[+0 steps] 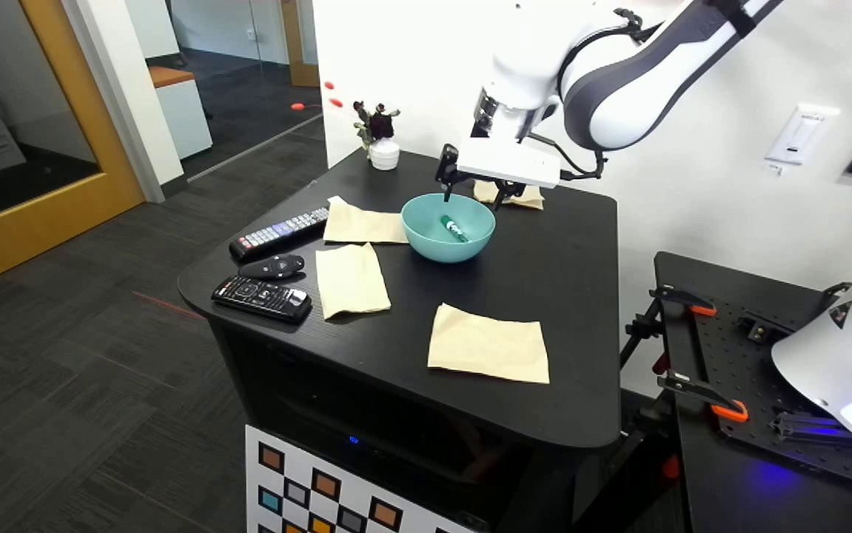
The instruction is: Put the marker in the bowl
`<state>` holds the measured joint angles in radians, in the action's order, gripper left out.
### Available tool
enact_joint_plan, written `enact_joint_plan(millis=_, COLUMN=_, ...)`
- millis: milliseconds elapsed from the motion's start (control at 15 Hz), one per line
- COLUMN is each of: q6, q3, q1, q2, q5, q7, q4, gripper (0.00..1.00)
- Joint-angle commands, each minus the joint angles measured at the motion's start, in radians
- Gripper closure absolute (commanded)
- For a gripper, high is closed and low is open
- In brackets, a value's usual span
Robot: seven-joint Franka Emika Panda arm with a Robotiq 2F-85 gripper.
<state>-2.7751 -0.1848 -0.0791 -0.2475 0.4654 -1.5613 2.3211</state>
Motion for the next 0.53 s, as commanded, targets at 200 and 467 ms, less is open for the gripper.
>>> enact_joint_plan(millis=200, q6=-0.005, q3=-0.018, q1=-0.023, q2=-0.006, q5=-0.012, q7=0.009, q4=-0.007, gripper=0.0)
enact_joint_plan(millis=467, q6=-0.005, q3=-0.019, q1=-0.024, q2=-0.008, q5=-0.012, q7=0.01, q4=-0.009, gripper=0.0)
